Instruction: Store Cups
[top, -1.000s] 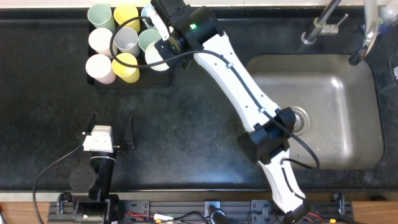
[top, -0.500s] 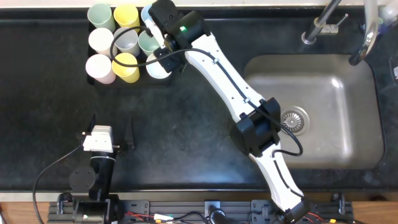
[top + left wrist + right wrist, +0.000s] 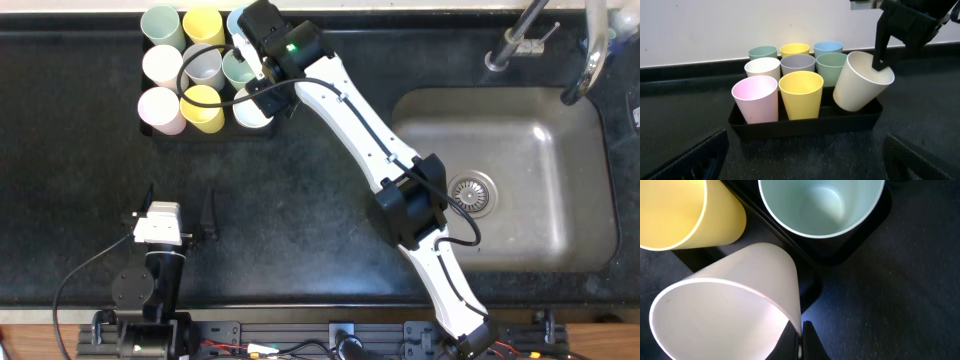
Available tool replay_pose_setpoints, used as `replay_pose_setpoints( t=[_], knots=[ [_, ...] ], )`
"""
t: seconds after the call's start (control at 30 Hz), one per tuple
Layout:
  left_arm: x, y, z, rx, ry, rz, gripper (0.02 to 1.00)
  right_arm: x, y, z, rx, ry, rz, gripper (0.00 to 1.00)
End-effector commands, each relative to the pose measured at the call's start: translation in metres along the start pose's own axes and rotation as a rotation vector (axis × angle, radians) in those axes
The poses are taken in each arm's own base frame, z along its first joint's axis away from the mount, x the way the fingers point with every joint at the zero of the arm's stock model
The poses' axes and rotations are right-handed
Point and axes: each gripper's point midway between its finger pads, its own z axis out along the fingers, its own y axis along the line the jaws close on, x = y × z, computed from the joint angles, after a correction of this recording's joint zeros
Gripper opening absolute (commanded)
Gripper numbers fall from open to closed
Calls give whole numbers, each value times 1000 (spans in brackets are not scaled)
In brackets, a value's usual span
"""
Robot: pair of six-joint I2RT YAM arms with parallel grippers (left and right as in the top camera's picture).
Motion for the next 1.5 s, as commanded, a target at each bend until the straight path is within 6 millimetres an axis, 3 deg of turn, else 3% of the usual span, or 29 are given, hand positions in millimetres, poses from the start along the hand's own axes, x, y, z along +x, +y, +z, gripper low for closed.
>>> replay_pose_setpoints(
  t=[0.03,0.7,0.73,0.83,0.93,1.03,1.17,1.27,1.33,1.4,1.5],
  knots=[
    [0,1,0,-6,-3,-10,998,-3,4,7,-15,-5,-9,42],
    [0,1,0,-6,-3,-10,998,10,2,25,-10,46,-11,45],
    [0,1,0,-6,-3,-10,998,10,1,25,-10,46,-10,97],
    [0,1,0,-6,-3,-10,998,10,-1,25,5,47,-10,487],
    [0,1,0,-6,-3,-10,996,10,-2,25,12,47,-9,680],
    [0,1,0,-6,-3,-10,998,10,-2,25,12,47,-9,702],
    [0,1,0,-6,-3,-10,996,9,-3,25,18,43,-10,853],
    [0,1,0,-6,-3,-10,998,5,-16,21,93,31,20,998],
    [0,1,0,-6,-3,-10,998,-1,-22,15,130,7,29,998],
    [0,1,0,-6,-3,-10,998,-12,-28,-1,162,-40,33,998],
    [0,1,0,-6,-3,-10,998,-43,-42,-54,240,-183,43,998]
  ],
)
